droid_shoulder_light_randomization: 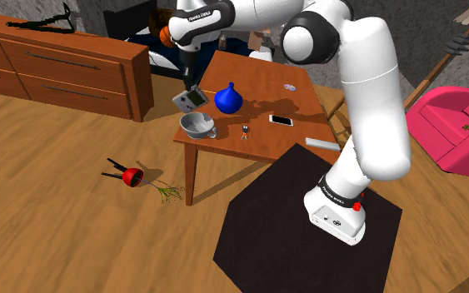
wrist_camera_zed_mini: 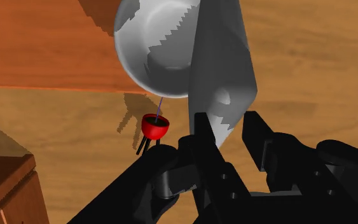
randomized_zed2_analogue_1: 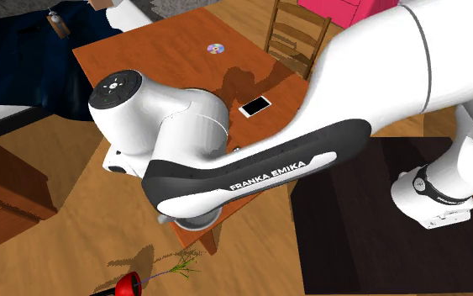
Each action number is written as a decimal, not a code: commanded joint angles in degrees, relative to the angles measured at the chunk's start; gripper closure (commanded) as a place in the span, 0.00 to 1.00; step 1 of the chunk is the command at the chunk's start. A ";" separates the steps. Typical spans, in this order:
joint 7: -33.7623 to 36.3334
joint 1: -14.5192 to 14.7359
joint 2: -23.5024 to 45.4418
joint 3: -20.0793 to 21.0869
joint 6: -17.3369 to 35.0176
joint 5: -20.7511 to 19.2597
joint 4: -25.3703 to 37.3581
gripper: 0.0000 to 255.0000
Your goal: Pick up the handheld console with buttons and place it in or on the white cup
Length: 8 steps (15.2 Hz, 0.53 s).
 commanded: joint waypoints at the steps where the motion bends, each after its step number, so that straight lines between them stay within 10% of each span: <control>1: -0.11 -0.04 0.64 0.15 1.24 0.21 -0.57 1.00; 8: -0.50 -0.26 3.15 0.69 5.06 0.95 -1.94 1.00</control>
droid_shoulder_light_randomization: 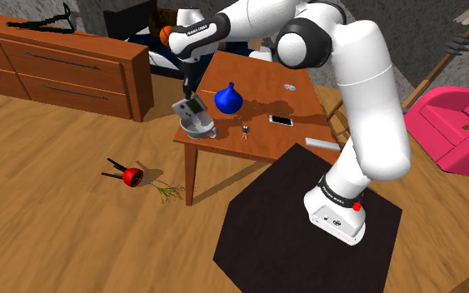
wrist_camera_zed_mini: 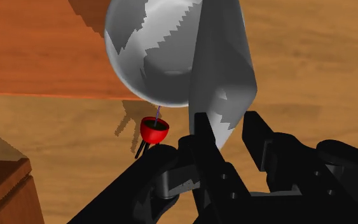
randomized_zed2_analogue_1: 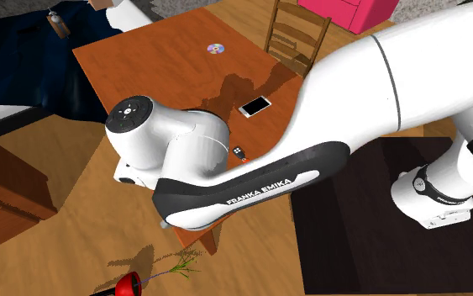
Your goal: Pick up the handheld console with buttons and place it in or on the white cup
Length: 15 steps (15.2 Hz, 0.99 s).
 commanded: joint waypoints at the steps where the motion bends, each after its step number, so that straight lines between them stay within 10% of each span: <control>1: -0.14 -0.08 0.66 0.15 1.07 0.21 -0.38 1.00; 15: -0.55 -0.49 4.00 0.87 4.87 1.06 -0.88 1.00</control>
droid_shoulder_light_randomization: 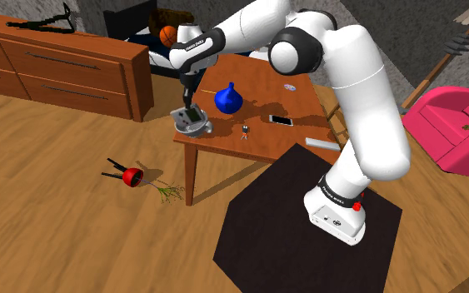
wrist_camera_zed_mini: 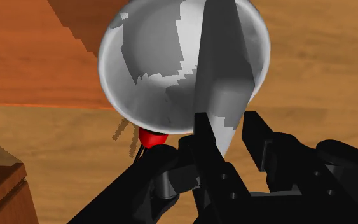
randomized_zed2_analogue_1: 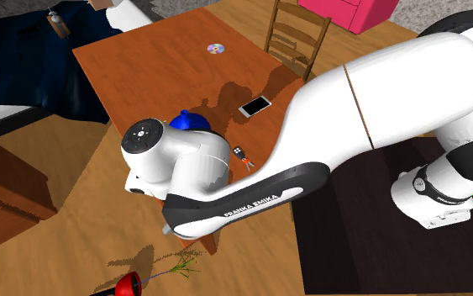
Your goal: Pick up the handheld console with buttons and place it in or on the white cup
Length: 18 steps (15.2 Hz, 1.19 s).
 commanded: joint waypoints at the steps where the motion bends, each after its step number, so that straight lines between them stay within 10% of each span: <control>1: 0.00 0.00 0.01 0.01 0.01 0.01 0.01 1.00; 2: 0.00 0.00 0.01 0.01 0.01 0.00 0.00 0.00; 18: 0.57 0.53 -3.97 -0.85 -4.75 -1.04 0.84 0.00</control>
